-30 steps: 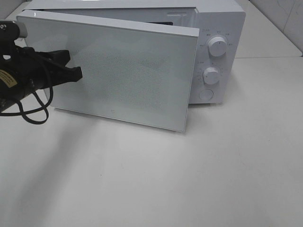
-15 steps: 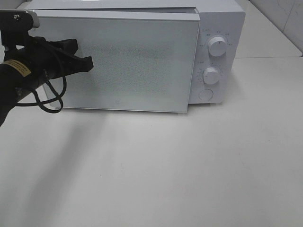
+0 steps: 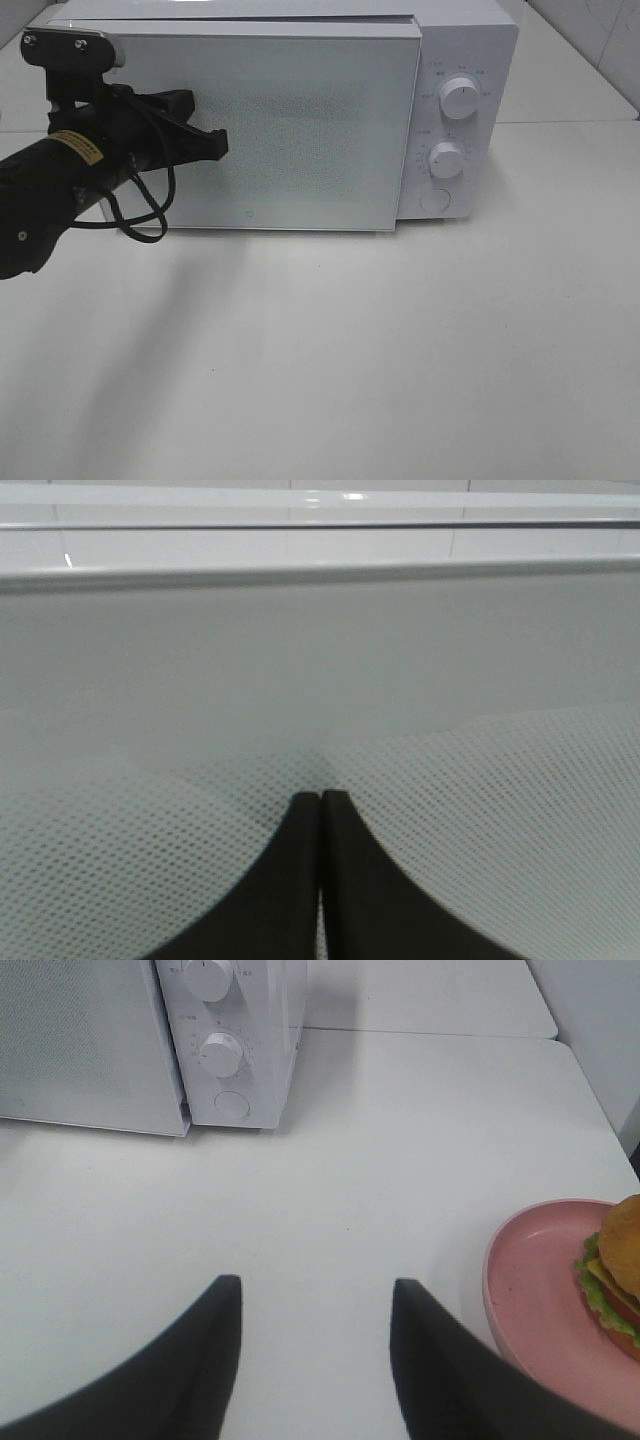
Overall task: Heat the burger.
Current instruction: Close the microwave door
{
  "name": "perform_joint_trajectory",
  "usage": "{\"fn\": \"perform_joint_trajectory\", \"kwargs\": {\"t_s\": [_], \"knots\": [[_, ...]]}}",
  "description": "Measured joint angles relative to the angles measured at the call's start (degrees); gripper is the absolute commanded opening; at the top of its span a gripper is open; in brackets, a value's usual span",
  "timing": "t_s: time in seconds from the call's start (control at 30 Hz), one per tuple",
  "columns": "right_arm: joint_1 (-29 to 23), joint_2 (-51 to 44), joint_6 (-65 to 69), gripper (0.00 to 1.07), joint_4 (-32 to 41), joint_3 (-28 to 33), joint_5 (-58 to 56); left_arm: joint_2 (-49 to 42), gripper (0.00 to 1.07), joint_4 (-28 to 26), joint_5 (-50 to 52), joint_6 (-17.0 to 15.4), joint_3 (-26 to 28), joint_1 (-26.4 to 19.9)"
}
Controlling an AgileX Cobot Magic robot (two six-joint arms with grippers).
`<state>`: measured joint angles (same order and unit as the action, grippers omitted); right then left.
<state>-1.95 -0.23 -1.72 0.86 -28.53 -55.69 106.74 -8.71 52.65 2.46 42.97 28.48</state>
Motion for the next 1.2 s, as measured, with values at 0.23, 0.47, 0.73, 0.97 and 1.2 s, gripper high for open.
{"fn": "perform_joint_trajectory", "kwargs": {"t_s": [0.23, 0.47, 0.73, 0.97, 1.2], "knots": [[0.0, 0.0, 0.0, 0.49, 0.0, 0.0, 0.0, 1.83, 0.0, 0.06, -0.11, 1.6, 2.12, 1.6], [0.0, 0.0, 0.0, 0.49, 0.0, 0.0, 0.0, 5.04, 0.0, 2.69, -1.03, 3.15, 7.56, 2.69], [0.0, 0.0, 0.0, 0.49, 0.0, 0.0, 0.0, 6.13, 0.0, 4.7, -3.38, 3.32, 10.6, 4.01], [0.0, 0.0, 0.0, 0.49, 0.0, 0.06, 0.0, 6.3, 0.0, 2.18, -3.38, 3.95, 11.34, 5.84], [0.0, 0.0, 0.0, 0.49, 0.0, 0.06, 0.0, 6.3, 0.0, -2.12, -4.13, 4.07, 12.15, 8.14]]}}
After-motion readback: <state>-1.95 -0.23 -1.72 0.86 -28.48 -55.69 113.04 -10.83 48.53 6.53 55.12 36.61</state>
